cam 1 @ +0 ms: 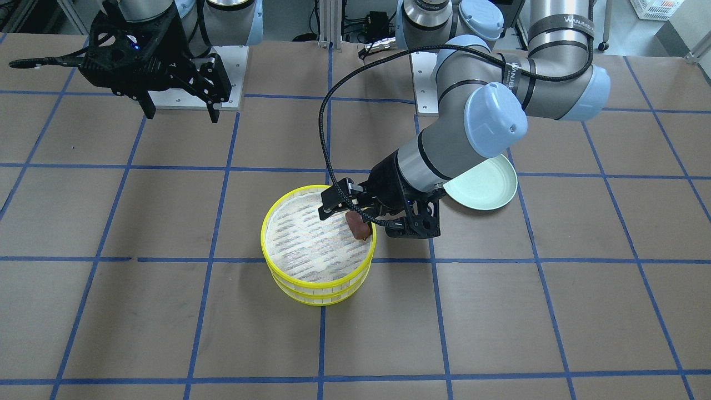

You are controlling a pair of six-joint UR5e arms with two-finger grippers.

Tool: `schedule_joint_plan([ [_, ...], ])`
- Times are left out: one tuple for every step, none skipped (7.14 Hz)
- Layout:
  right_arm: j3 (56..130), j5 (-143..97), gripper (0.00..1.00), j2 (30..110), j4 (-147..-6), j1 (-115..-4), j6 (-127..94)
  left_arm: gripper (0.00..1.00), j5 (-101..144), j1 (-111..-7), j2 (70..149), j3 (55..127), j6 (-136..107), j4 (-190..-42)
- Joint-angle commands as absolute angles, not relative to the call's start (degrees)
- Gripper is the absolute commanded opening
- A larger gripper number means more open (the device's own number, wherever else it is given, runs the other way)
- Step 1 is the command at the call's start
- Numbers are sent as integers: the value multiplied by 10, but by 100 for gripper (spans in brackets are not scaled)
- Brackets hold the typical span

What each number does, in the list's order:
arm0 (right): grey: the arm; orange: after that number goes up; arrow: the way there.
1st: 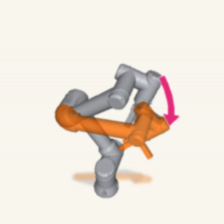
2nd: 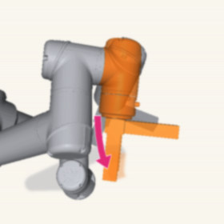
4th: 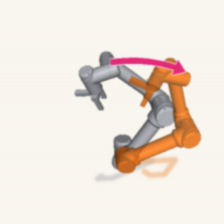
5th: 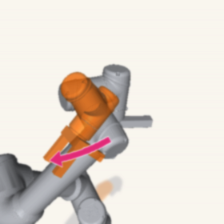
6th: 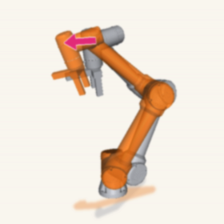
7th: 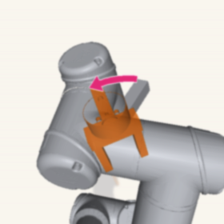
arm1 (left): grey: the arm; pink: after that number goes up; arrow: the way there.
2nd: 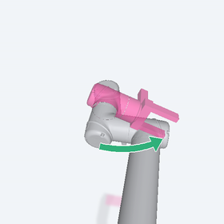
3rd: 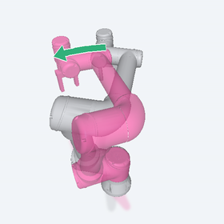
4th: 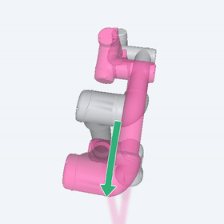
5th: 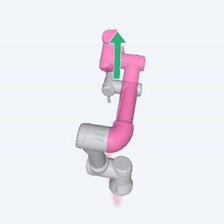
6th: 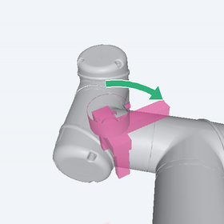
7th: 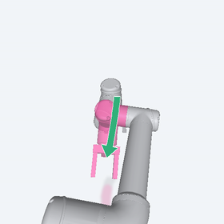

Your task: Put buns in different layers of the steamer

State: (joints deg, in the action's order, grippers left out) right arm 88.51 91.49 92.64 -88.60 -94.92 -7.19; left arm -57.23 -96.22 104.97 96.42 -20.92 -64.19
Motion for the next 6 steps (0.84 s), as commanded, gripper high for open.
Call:
schedule_joint_plan([
  [885,916,100,927,-884,-948,-70,100,-672,-955,1031,954,-200,-670],
  [885,916,100,926,-886,-949,-71,100,-752,-952,1014,935,-154,-705],
  [885,917,100,926,-886,-949,-71,100,-833,-948,1001,912,-117,-757],
  [885,915,100,926,-889,-948,-72,100,-839,-924,978,891,-102,-802],
  [885,915,100,925,-914,-947,-72,100,-846,-890,953,887,-18,-819],
  [885,916,100,924,-926,-946,-72,100,-902,-864,937,884,10,-831],
])
